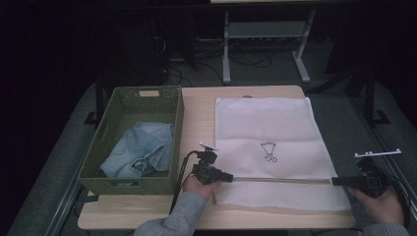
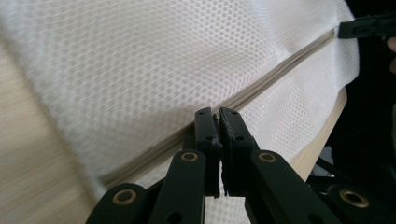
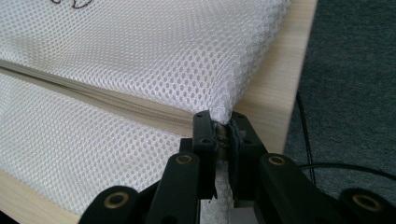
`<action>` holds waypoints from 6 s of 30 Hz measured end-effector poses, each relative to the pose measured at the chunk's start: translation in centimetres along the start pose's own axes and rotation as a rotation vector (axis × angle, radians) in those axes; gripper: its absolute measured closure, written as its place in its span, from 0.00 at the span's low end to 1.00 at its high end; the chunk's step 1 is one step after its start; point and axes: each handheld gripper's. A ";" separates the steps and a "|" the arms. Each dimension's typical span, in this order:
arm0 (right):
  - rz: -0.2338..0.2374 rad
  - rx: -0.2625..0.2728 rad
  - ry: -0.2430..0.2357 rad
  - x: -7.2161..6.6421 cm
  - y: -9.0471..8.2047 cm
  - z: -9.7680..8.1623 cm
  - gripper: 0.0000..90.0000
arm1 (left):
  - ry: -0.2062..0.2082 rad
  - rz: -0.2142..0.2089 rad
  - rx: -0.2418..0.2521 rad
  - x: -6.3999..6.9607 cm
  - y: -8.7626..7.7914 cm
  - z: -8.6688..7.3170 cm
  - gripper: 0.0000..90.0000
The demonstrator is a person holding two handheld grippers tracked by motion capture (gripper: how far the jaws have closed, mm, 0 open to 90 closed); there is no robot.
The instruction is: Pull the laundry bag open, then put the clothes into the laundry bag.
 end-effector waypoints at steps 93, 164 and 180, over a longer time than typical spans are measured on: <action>0.048 0.120 -0.320 -4.5 0.3 0.8 0.50 | 0.052 0.004 0.119 -0.4 -3.2 -2.3 0.69; 0.163 0.083 -0.679 -12.2 5.0 4.3 0.40 | 0.060 -0.203 0.314 -8.7 -22.0 -2.8 0.46; 0.165 0.070 -0.689 -12.6 5.4 4.3 0.38 | -0.174 0.135 0.326 -14.1 -24.6 -4.3 0.33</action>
Point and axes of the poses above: each handheld gripper's, and its own axes: y roughly forward along the jaws, z roughly out of its top, x roughly to its right, and after that the axes turned 6 degrees about -x, right-handed
